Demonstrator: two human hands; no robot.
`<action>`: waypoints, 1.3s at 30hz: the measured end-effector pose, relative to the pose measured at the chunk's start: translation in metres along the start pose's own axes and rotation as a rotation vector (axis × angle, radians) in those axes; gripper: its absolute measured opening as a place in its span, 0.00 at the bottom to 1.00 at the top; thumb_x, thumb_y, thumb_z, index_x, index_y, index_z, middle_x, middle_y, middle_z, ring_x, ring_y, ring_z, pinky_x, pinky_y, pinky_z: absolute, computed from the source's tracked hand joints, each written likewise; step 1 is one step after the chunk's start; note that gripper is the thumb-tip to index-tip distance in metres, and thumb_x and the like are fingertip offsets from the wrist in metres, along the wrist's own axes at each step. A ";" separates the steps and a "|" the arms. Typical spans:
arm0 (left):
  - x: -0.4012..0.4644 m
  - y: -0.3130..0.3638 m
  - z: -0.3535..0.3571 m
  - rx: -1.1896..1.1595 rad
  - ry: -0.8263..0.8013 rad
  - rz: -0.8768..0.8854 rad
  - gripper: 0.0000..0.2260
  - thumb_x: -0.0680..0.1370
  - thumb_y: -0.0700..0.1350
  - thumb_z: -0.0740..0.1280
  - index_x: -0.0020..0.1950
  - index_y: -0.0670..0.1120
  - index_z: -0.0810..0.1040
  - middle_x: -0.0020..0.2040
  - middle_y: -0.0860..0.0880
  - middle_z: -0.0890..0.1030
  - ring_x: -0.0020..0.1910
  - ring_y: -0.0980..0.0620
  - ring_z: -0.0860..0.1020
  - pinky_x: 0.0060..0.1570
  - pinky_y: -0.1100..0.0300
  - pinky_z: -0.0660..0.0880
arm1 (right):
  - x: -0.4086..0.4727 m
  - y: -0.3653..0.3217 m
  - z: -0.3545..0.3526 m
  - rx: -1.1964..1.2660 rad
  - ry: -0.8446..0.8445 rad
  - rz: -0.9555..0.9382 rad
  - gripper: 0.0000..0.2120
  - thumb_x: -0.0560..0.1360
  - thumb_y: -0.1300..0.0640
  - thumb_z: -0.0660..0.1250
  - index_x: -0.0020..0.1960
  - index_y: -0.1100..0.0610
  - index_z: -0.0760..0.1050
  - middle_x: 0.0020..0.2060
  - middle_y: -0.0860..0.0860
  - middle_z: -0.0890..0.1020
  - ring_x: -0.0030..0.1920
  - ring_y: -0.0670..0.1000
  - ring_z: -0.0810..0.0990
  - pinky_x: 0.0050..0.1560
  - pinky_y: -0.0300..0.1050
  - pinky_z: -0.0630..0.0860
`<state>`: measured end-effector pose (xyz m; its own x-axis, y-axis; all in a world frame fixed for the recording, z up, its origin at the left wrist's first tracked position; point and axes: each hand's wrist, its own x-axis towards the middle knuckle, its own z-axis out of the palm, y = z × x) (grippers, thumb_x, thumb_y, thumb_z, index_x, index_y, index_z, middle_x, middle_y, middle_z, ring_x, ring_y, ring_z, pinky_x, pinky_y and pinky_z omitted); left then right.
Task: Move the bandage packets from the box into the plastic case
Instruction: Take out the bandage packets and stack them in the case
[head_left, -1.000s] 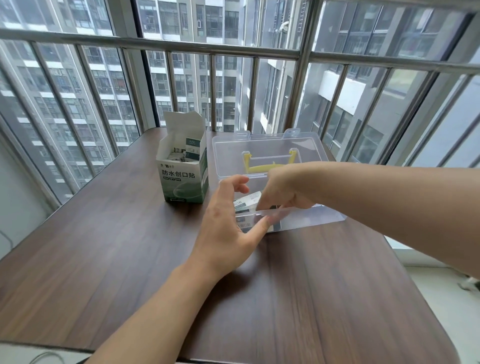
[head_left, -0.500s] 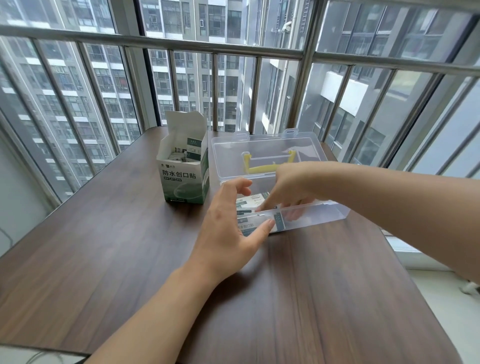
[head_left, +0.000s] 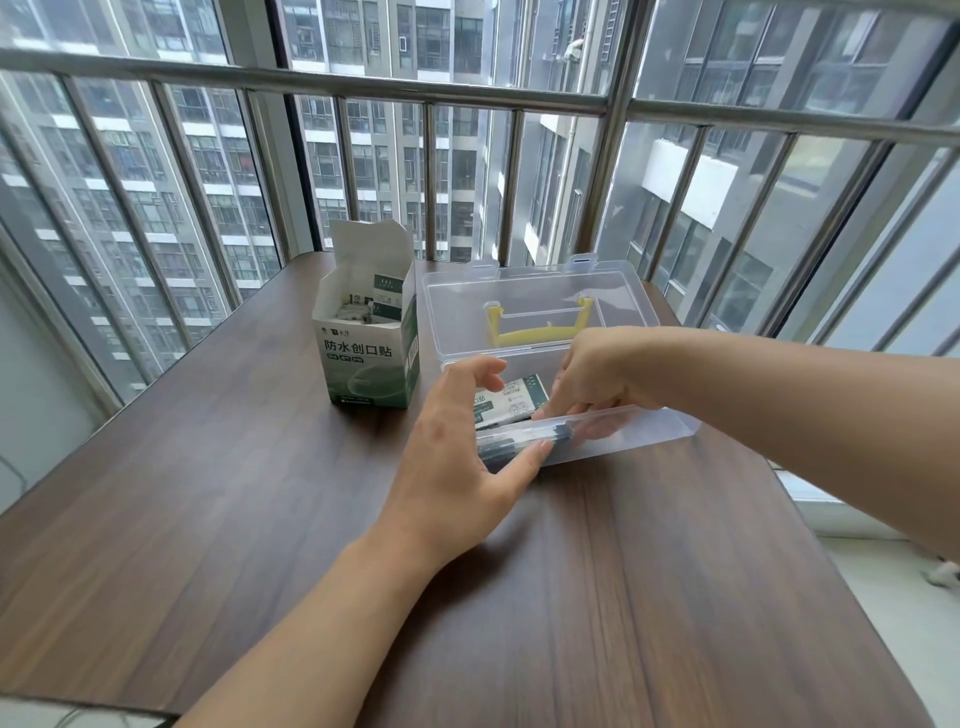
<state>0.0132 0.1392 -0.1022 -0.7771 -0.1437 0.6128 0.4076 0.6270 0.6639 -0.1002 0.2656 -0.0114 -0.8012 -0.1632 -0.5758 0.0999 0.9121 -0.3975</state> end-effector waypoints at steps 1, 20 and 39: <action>0.000 0.000 0.000 -0.003 -0.002 -0.001 0.28 0.70 0.48 0.78 0.65 0.48 0.70 0.55 0.53 0.76 0.56 0.55 0.76 0.59 0.65 0.70 | -0.001 0.001 0.000 0.007 0.000 -0.009 0.06 0.76 0.57 0.74 0.46 0.59 0.81 0.29 0.53 0.85 0.31 0.48 0.82 0.39 0.39 0.80; 0.000 0.001 0.000 -0.018 0.004 -0.007 0.27 0.69 0.51 0.76 0.64 0.49 0.70 0.55 0.53 0.76 0.55 0.56 0.76 0.57 0.70 0.68 | -0.009 0.009 -0.008 0.242 -0.170 -0.172 0.10 0.74 0.65 0.75 0.47 0.54 0.75 0.35 0.51 0.81 0.32 0.46 0.76 0.41 0.40 0.81; 0.000 0.000 -0.001 -0.023 -0.012 0.021 0.27 0.69 0.46 0.79 0.63 0.49 0.70 0.54 0.53 0.76 0.56 0.54 0.76 0.59 0.68 0.69 | -0.014 -0.006 0.012 0.389 0.070 -0.110 0.09 0.74 0.62 0.75 0.51 0.66 0.81 0.39 0.58 0.86 0.35 0.51 0.83 0.44 0.39 0.82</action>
<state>0.0133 0.1382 -0.1018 -0.7739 -0.1208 0.6217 0.4348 0.6124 0.6603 -0.0831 0.2582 -0.0096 -0.8564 -0.2133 -0.4701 0.2166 0.6782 -0.7023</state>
